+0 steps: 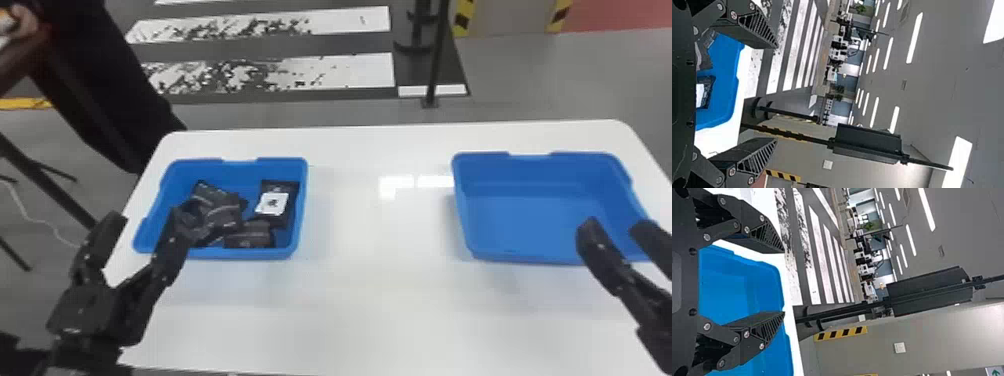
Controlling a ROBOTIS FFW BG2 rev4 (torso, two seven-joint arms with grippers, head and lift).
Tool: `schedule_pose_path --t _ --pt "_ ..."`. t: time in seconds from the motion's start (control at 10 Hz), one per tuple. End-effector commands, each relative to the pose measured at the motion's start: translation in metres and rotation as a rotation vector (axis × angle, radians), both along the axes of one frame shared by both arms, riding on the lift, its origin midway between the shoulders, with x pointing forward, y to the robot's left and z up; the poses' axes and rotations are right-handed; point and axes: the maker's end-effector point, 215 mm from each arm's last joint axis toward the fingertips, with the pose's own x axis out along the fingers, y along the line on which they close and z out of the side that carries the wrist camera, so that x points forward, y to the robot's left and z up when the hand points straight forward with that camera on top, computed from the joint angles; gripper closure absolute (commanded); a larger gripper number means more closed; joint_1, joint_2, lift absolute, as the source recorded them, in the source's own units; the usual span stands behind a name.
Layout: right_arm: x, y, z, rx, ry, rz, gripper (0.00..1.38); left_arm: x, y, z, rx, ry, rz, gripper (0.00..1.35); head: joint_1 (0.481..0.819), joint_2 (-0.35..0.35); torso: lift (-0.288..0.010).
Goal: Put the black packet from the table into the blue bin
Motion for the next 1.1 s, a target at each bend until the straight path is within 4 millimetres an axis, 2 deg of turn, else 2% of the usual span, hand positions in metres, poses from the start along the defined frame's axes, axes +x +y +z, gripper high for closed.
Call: schedule_pose_path --t 0.0,1.0 --pt "0.0000 0.0000 0.0000 0.001 0.000 -0.001 0.51 0.0005 -0.0001 -0.0003 -0.003 0.001 -0.001 0.20 0.695 0.105 -0.110" --pt "0.0015 -0.0002 0.0013 -0.005 -0.004 0.000 0.51 0.0029 0.0005 0.0080 0.006 -0.024 0.001 0.20 0.695 0.104 -0.110"
